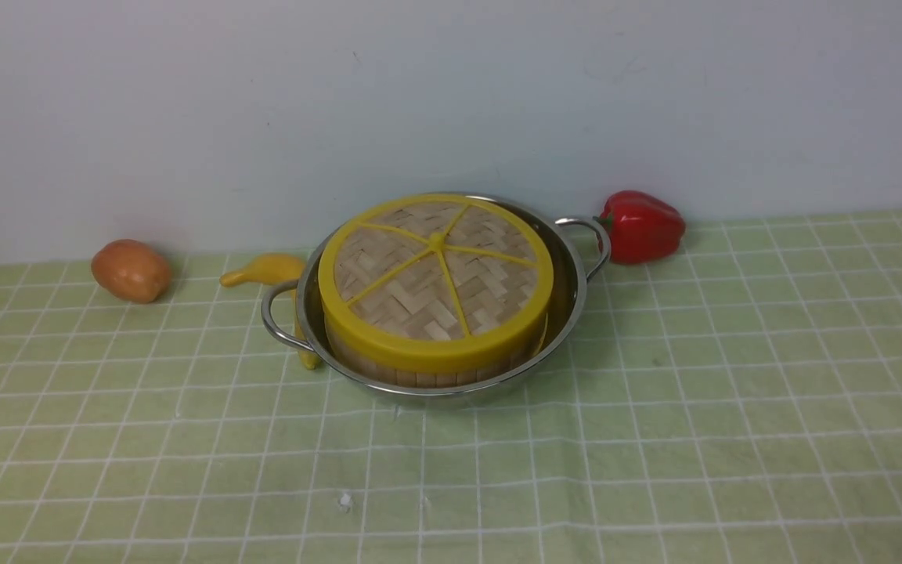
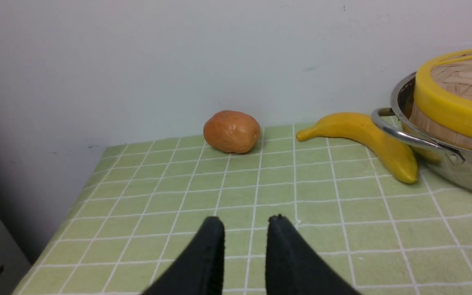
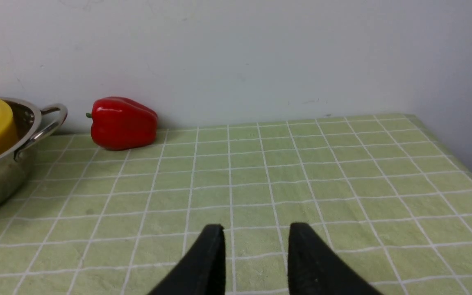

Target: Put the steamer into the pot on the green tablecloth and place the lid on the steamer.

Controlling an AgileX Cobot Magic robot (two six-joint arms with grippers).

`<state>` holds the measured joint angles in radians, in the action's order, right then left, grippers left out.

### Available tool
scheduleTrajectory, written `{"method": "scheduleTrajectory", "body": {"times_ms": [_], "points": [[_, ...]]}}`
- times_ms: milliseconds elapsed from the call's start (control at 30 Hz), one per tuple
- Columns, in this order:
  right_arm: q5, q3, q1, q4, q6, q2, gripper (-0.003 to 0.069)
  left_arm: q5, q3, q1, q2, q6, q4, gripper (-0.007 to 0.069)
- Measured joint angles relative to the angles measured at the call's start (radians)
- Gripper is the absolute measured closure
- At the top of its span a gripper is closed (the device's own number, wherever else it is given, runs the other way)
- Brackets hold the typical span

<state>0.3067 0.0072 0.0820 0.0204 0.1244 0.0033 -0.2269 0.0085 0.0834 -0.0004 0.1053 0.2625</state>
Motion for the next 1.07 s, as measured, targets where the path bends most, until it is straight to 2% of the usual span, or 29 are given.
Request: {"method": "scheduleTrajectory", "body": {"times_ms": [1067], "points": [[0.0, 0.0, 0.001, 0.0, 0.024, 0.0, 0.0419, 0.0, 0.0, 0.0, 0.0, 0.0, 0.0, 0.0476]]}}
